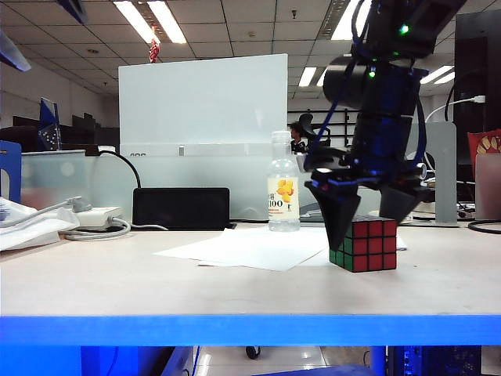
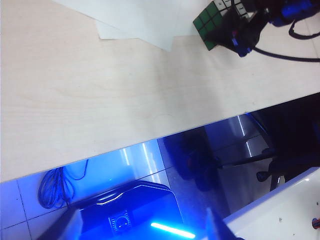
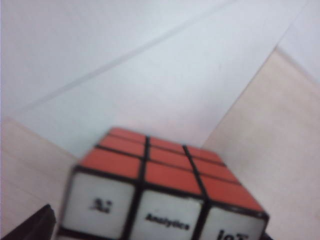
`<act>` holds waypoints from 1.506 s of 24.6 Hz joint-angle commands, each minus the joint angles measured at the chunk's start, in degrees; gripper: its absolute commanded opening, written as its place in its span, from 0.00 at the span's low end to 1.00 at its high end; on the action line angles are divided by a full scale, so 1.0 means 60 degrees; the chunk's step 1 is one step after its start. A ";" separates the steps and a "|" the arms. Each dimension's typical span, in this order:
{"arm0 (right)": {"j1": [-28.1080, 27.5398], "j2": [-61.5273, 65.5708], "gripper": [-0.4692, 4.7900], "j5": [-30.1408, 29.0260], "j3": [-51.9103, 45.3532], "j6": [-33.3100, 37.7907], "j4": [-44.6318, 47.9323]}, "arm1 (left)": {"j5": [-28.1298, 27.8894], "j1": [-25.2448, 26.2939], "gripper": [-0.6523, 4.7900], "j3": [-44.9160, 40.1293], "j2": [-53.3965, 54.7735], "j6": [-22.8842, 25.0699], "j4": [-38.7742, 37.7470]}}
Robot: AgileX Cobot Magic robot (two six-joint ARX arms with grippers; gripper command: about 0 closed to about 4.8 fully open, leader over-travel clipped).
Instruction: Rotate the Rubik's Cube so that the bottom side is facing up.
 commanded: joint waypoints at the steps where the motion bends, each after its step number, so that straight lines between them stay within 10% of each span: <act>1: 0.0000 -0.0029 1.00 -0.0011 0.0015 -0.0007 -0.0033 | -0.0029 0.0004 0.72 0.0029 -0.0018 0.0018 0.0066; 20: 0.0000 -0.0025 1.00 -0.0867 0.0015 0.0160 -0.0058 | -0.0102 0.0004 0.72 0.0026 -0.0015 0.0080 0.0066; 28: 0.0000 -0.0029 0.75 -0.1279 0.0015 0.0160 -0.0091 | -0.0102 0.0004 0.72 0.0026 -0.0015 0.0080 0.0058; 37: 0.0000 -0.0029 0.73 -0.2892 0.0015 0.0408 0.0033 | -0.0102 0.0004 0.72 0.0026 -0.0015 0.0076 0.0058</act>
